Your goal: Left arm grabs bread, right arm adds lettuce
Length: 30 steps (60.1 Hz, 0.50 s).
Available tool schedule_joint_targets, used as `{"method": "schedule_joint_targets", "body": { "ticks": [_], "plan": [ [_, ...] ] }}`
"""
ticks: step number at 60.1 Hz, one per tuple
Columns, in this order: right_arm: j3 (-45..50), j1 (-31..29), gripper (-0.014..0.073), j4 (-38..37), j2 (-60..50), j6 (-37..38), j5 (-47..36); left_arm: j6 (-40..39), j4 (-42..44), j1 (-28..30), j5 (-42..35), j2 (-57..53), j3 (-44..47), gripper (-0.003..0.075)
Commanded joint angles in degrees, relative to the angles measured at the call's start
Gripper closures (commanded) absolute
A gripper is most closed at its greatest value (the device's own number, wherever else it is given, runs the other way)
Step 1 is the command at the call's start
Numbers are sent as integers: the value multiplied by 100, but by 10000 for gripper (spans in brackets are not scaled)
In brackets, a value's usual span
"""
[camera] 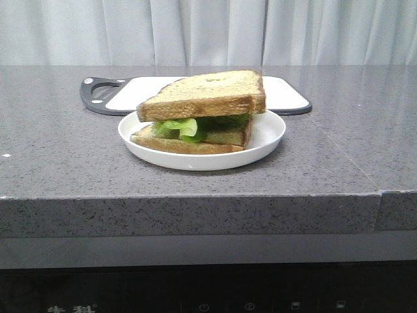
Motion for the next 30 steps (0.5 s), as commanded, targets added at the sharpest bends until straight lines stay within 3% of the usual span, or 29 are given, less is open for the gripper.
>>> {"method": "schedule_joint_targets", "body": {
  "ticks": [1,14,30],
  "plan": [
    [-159,-37,655,31,37,-15,-396,-2,-62,7,-481,-119,31,741],
    [-50,-44,655,-210,37,62,-601,-2,-62,7,-481,-119,31,741],
    [754,-613,655,-2150,-214,2666,-1021,-2,-62,7,-481,-119,31,741]
  ]
}}
